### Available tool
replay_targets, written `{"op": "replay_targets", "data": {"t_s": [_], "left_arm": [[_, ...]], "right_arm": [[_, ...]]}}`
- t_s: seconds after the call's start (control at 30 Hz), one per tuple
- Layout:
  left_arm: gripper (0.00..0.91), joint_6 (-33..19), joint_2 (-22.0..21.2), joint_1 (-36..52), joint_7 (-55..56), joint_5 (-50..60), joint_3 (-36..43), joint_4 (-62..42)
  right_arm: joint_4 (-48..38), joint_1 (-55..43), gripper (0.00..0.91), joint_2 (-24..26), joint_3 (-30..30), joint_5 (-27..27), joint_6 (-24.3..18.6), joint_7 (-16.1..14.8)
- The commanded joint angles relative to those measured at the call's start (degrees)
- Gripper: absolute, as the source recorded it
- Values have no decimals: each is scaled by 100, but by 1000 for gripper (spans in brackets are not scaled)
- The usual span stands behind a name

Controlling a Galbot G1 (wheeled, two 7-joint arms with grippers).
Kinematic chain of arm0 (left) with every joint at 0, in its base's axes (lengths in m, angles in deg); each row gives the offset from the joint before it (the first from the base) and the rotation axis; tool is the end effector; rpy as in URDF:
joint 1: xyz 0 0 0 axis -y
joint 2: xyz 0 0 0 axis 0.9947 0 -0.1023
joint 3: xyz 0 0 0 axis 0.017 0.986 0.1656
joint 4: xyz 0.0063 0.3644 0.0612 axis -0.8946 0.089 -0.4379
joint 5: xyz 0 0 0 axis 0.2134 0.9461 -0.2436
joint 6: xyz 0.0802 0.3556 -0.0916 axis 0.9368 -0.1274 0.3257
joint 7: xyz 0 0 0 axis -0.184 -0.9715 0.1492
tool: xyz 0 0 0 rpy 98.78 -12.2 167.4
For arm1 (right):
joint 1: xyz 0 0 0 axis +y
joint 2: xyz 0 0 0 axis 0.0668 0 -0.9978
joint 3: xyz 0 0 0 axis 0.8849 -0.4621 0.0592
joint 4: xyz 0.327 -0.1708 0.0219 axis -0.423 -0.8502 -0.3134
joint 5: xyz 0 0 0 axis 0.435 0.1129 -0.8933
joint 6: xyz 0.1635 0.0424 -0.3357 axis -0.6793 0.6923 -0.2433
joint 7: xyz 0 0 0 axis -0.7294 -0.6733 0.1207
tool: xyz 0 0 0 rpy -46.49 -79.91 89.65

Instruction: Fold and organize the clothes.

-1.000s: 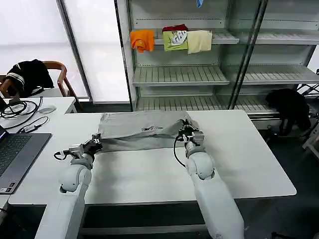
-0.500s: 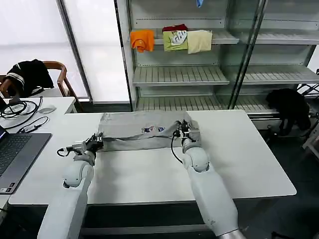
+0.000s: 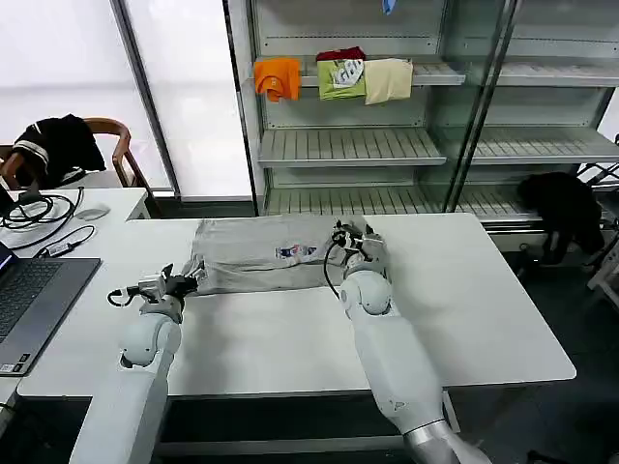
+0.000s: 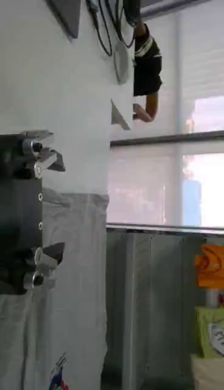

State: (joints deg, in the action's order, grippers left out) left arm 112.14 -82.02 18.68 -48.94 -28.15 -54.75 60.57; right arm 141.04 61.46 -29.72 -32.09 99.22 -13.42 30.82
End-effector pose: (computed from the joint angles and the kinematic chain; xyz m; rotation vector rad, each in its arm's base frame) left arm 0.4492 0.0993 -0.2849 0.1630 -2.8017 0.0221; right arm 0.5555 0.1127 -0.2526 -0.1287 -2.9099 -0.3039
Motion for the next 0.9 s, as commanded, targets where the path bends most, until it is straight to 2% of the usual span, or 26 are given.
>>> {"op": "replay_targets", "data": {"t_s": [0.03, 0.2, 0.4, 0.47, 0.53, 0.73, 0.9], "left_arm": [[907, 44, -11, -137, 27, 5, 2, 202], [907, 123, 40, -255, 34, -24, -13, 370], [907, 233, 146, -445, 39, -115, -21, 750], [907, 249, 171, -542, 43, -117, -24, 888], [907, 256, 181, -656, 59, -122, -46, 1071], [907, 281, 155, -878, 161, -161, -84, 1292], [907, 289, 200, -807, 247, -171, -123, 1156]], "right_arm": [[-3, 8, 907, -281, 53, -75, 248, 314], [471, 247, 907, -281, 40, -10, 326, 281], [1365, 715, 907, -54, -115, 77, 792, 431], [1673, 887, 907, 74, -178, 11, 958, 461], [2106, 1262, 907, 318, -260, -327, 1041, 454], [2650, 1722, 907, 796, -228, -319, 1461, 471], [2778, 1876, 907, 1096, -114, -294, 1568, 417]]}}
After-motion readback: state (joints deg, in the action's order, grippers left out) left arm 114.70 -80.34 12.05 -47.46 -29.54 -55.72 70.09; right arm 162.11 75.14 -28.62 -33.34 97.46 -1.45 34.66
